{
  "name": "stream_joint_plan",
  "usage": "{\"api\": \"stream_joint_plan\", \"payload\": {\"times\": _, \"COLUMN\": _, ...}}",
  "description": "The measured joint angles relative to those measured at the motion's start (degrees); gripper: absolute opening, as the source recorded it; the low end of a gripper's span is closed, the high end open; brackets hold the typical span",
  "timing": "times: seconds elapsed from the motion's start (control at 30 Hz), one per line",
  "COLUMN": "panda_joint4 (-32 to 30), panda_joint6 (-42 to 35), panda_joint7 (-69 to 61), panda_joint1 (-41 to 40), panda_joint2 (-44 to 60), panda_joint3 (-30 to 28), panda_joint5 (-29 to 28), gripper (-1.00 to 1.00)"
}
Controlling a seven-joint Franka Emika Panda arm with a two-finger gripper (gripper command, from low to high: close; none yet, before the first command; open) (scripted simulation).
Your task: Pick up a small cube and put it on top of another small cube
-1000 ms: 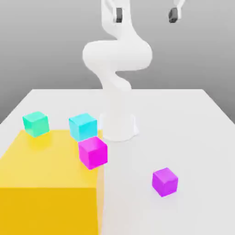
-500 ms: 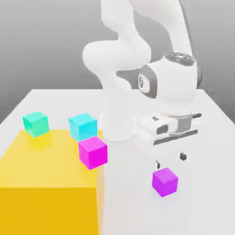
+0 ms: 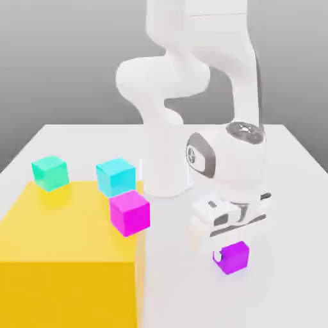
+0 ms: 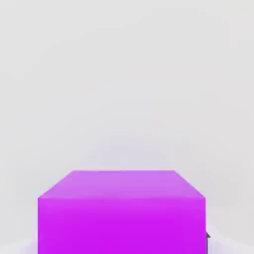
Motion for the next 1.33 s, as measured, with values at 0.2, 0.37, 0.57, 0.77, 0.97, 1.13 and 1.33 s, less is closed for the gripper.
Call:
{"api": "stream_joint_plan", "payload": {"times": 0.2, "panda_joint4": -0.48, "panda_joint6": -10.01, "panda_joint7": -5.04, "panda_joint1": -0.62, "panda_joint2": -10.14, "panda_joint3": 1.88, "panda_joint5": 6.46, "gripper": -1.0}}
{"api": "stream_joint_plan", "payload": {"times": 0.37, "panda_joint4": 8.96, "panda_joint6": -20.82, "panda_joint7": -7.66, "panda_joint1": -5.02, "panda_joint2": -9.76, "panda_joint3": 0.27, "panda_joint5": 8.22, "gripper": -1.0}}
{"api": "stream_joint_plan", "payload": {"times": 0.57, "panda_joint4": 21.38, "panda_joint6": -35.43, "panda_joint7": -10.08, "panda_joint1": -10.88, "panda_joint2": -10.35, "panda_joint3": -1.8, "panda_joint5": 9.9, "gripper": -1.0}}
{"api": "stream_joint_plan", "payload": {"times": 0.77, "panda_joint4": 29.36, "panda_joint6": -49.09, "panda_joint7": -9.13, "panda_joint1": -16.95, "panda_joint2": -16.93, "panda_joint3": -5.22, "panda_joint5": 9.69, "gripper": -1.0}}
{"api": "stream_joint_plan", "payload": {"times": 0.97, "panda_joint4": 28.79, "panda_joint6": -53.52, "panda_joint7": -4.82, "panda_joint1": -20.81, "panda_joint2": -24.6, "panda_joint3": -7.27, "panda_joint5": 6.57, "gripper": -1.0}}
{"api": "stream_joint_plan", "payload": {"times": 1.13, "panda_joint4": 24.94, "panda_joint6": -47.56, "panda_joint7": -4.66, "panda_joint1": -21.09, "panda_joint2": -22.66, "panda_joint3": -7.3, "panda_joint5": 6.48, "gripper": 1.0}}
{"api": "stream_joint_plan", "payload": {"times": 1.33, "panda_joint4": 25.9, "panda_joint6": -49.18, "panda_joint7": -4.43, "panda_joint1": -21.16, "panda_joint2": -23.35, "panda_joint3": -7.24, "panda_joint5": 6.09, "gripper": 1.0}}
